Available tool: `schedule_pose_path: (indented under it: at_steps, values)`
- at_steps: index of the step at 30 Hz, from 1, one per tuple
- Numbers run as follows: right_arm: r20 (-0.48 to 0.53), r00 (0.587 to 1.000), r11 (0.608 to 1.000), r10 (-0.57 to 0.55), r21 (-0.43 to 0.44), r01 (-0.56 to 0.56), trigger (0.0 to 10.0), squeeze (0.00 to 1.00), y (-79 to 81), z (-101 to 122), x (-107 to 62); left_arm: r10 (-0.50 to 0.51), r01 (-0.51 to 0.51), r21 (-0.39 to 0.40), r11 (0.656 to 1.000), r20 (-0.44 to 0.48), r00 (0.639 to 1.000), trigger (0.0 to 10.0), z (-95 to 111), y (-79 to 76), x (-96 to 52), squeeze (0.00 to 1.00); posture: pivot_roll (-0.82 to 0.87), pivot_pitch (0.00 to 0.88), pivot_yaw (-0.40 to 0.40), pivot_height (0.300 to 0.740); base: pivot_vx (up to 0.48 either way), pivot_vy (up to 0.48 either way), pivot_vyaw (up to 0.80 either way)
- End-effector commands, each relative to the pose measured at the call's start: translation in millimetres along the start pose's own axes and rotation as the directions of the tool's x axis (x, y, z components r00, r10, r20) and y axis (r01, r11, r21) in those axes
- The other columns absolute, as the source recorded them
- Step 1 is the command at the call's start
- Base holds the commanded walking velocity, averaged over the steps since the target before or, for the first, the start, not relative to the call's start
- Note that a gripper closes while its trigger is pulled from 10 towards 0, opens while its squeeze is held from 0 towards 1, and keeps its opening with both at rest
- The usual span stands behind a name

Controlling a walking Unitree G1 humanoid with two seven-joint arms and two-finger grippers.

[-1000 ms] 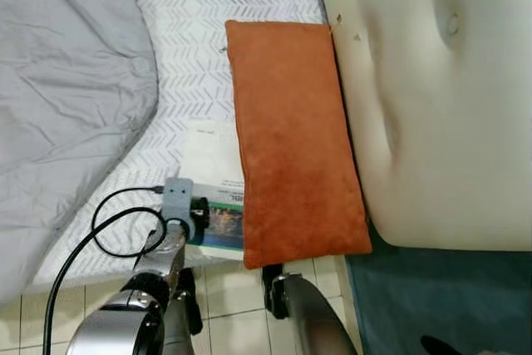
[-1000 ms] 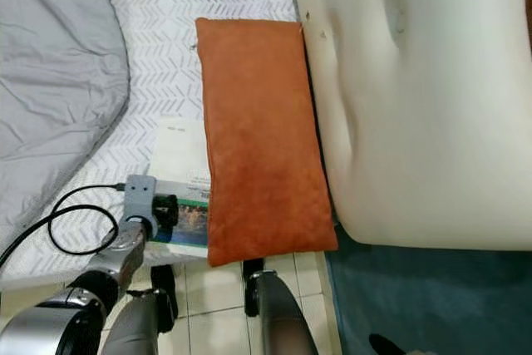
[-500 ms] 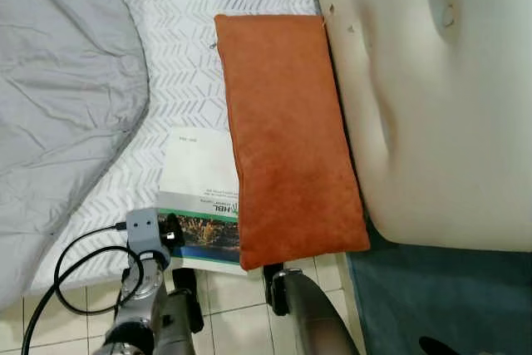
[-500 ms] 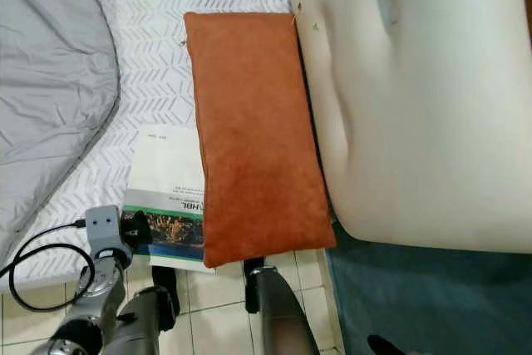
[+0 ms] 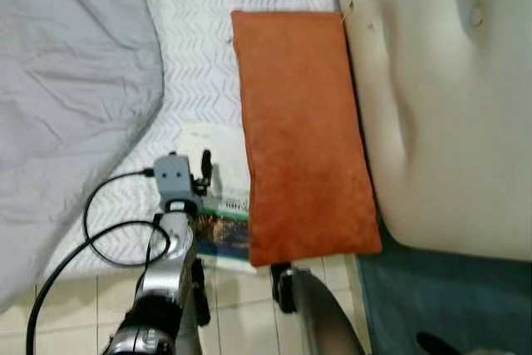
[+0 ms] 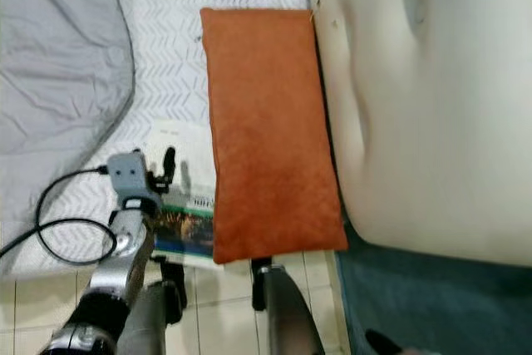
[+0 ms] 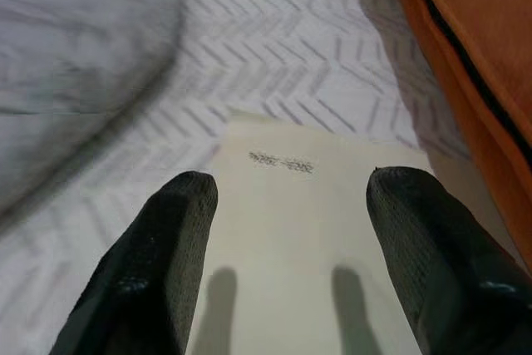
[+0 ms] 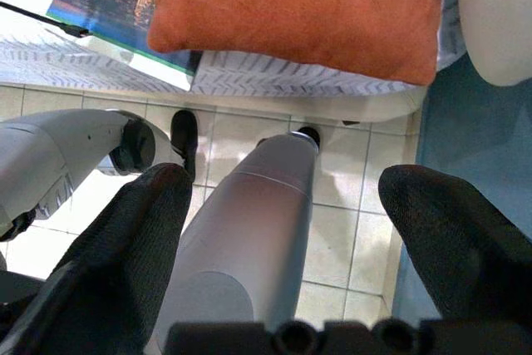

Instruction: Clean up the room

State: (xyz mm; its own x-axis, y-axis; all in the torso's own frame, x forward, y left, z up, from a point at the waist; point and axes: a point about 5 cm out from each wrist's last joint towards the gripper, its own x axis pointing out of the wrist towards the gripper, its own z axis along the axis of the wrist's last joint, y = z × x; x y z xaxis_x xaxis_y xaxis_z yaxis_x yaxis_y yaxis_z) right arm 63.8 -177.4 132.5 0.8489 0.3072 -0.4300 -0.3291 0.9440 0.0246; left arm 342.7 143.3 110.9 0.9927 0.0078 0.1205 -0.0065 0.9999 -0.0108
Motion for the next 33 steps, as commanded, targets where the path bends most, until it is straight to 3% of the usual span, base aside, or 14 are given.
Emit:
schedule_pose_path:
  at_steps: [1, 2, 3, 5, 10, 14, 16, 20, 21, 22, 25, 27, 29, 33]
  values:
    - [-0.047, 0.999, 1.0, -0.012, 0.018, 0.013, 10.0, 0.0, 0.1, -7.7, -3.9, -0.026, 0.027, 0.001, 1.0, -0.186, 0.982, 10.0, -35.6, 0.6, -10.2, 0.0, -0.37, 0.644, -0.09, 0.74, 0.0, 0.0, 0.0]
    - [-0.047, 0.999, 1.0, -0.012, 0.018, 0.013, 10.0, 0.0, 0.1, -7.7, -3.9, -0.026, 0.027, 0.001, 1.0, -0.186, 0.982, 10.0, -35.6, 0.6, -10.2, 0.0, -0.37, 0.644, -0.09, 0.74, 0.0, 0.0, 0.0]
    - [-0.053, 0.998, 1.0, -0.015, 0.018, 0.016, 10.0, 0.0, 1.0, -8.1, -6.3, -0.043, 0.047, 0.005, 0.999, -0.312, 0.949, 10.0, -50.6, 2.7, -9.5, 0.0, -0.39, 0.649, -0.093, 0.74, 0.0, 0.0, 0.0]
    - [-0.06, 0.998, 1.0, -0.016, 0.018, 0.017, 10.0, 0.0, 2.6, -7.8, -9.9, -0.053, 0.066, 0.019, 0.998, -0.392, 0.918, 10.0, -60.1, 4.1, -12.1, 0.0, -0.41, 0.651, -0.101, 0.74, 0.0, 0.0, 0.0]
    - [-0.091, 0.996, 1.0, -0.015, 0.025, 0.017, 10.0, 0.0, 7.4, -9.3, -19.5, -0.028, 0.062, 0.044, 0.997, -0.543, 0.839, 10.0, -80.0, 11.4, -24.0, 0.0, -0.44, 0.664, -0.112, 0.74, 0.0, 0.0, 0.0]
    - [-0.099, 0.995, 0.999, -0.013, 0.028, 0.016, 10.0, 0.0, 9.8, -9.4, -22.1, -0.012, 0.086, 0.104, 0.991, -0.566, 0.824, 10.0, -82.9, 15.5, -26.1, 0.0, -0.44, 0.669, -0.113, 0.74, 0.0, 0.0, 0.0]
    - [-0.1, 0.995, 0.999, -0.014, 0.029, 0.017, 10.0, 0.0, 9.7, -10.1, -22.2, 0.054, 0.045, 0.162, 0.986, -0.56, 0.826, 10.0, -82.1, 26.7, -25.9, 0.0, -0.44, 0.669, -0.111, 0.74, 0.0, 0.0, 0.0]
    - [-0.099, 0.995, 0.999, -0.018, 0.027, 0.02, 10.0, 0.0, 8.5, -11.7, -21.9, 0.266, -0.169, 0.229, 0.959, -0.511, 0.817, 10.0, -76.1, 63.5, -26.8, 0.0, -0.41, 0.662, -0.097, 0.74, 0.0, 0.0, 0.0]
    - [-0.099, 0.995, 0.999, -0.018, 0.027, 0.02, 10.0, 0.0, 8.5, -11.7, -21.9, 0.266, -0.169, 0.229, 0.959, -0.511, 0.817, 10.0, -76.1, 63.5, -26.8, 0.0, -0.41, 0.662, -0.097, 0.74, 0.0, 0.0, 0.0]
    - [-0.095, 0.995, 1.0, -0.018, 0.022, 0.02, 10.0, 0.0, 7.6, -11.7, -21.1, 0.35, -0.268, 0.233, 0.935, -0.479, 0.805, 10.0, -73.0, 76.6, -28.5, 0.0, -0.4, 0.66, -0.097, 0.74, 0.0, 0.0, 0.0]
    - [-0.091, 0.996, 1.0, -0.016, 0.016, 0.018, 10.0, 0.0, 6.6, -12.1, -19.0, 0.434, -0.376, 0.217, 0.901, -0.451, 0.78, 10.0, -72.7, 87.2, -33.6, 0.0, -0.4, 0.661, -0.099, 0.74, 0.0, 0.0, 0.0]
    - [-0.09, 0.996, 1.0, -0.015, 0.014, 0.017, 10.0, 0.0, 6.4, -12.2, -18.5, 0.445, -0.397, 0.202, 0.895, -0.449, 0.775, 10.0, -73.5, 88.2, -35.3, 0.0, -0.4, 0.661, -0.099, 0.74, 0.0, 0.0, 0.0]
    - [-0.085, 0.996, 1.0, -0.011, 0.01, 0.012, 10.0, 0.0, 5.4, -12.0, -16.8, 0.421, -0.409, 0.134, 0.903, -0.478, 0.771, 10.0, -82.8, 71.7, -41.3, 0.0, -0.39, 0.663, -0.101, 0.74, 0.0, 0.0, 0.0]
    - [-0.084, 0.996, 1.0, -0.005, 0.005, 0.005, 10.0, 0.0, 5.7, -12.1, -16.0, 0.341, -0.347, 0.087, 0.934, -0.507, 0.792, 10.0, -86.9, 44.6, -38.9, 0.0, -0.41, 0.663, -0.108, 0.74, 0.0, 0.0, 0.0]
